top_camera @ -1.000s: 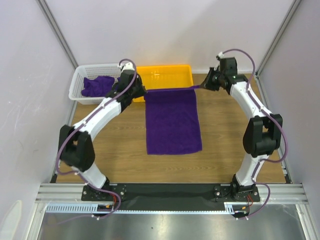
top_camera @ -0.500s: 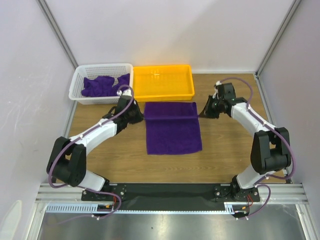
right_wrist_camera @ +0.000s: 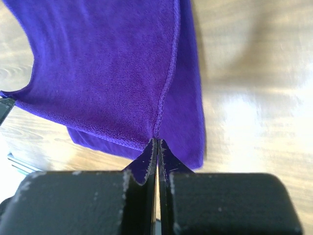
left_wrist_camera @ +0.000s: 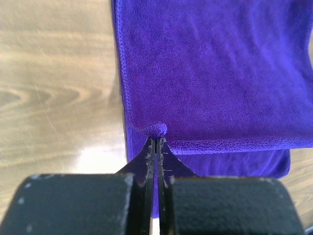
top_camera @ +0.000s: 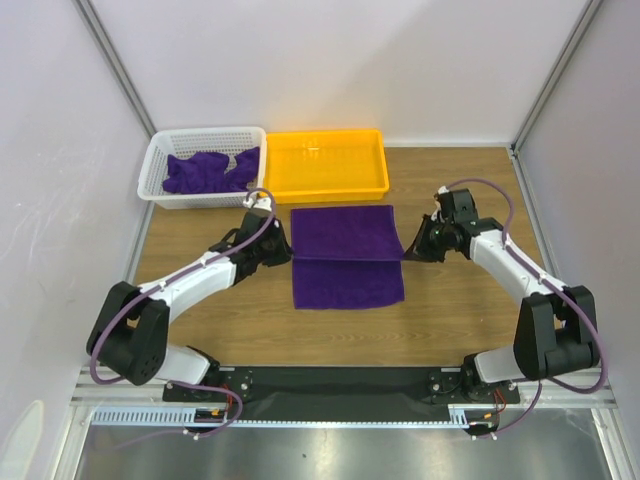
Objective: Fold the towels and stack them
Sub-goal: Fold the towel
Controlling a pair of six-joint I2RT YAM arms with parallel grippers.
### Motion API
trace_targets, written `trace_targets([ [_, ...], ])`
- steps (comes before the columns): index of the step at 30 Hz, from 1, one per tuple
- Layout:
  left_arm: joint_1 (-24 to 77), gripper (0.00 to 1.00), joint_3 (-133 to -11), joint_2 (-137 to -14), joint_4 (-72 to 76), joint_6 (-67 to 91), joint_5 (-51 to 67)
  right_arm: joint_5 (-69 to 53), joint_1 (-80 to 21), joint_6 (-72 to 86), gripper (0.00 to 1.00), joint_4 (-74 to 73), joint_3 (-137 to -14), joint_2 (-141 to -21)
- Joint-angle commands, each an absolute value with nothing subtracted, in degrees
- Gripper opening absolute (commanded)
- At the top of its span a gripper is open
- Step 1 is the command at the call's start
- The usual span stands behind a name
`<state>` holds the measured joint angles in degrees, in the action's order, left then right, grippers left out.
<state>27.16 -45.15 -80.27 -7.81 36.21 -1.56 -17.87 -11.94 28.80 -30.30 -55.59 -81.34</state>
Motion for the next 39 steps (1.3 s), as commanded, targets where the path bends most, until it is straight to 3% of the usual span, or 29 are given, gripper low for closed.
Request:
trace_targets([
  [1,28.30,0.00,-43.42,-77.79,-8.43,37.18,-4.30,-14.77,-12.04,29.01,0.00,-33.31,-53.70,-77.97],
  [11,28.83,0.00,-40.87,-76.03,-11.33,38.05,-6.24,-15.55,-12.57,29.27,0.00,-32.17,-47.21,-77.08],
  [21,29.97,0.00,-42.63,-71.55,-16.08,37.18,-6.50,-14.94,-12.66,27.60,0.00,-38.23,-49.92,-73.83],
  [39,35.33,0.00,-36.30,-66.72,-20.74,42.28,-7.82,-15.64,-12.66,27.60,0.00,-40.08,-43.16,-71.19],
])
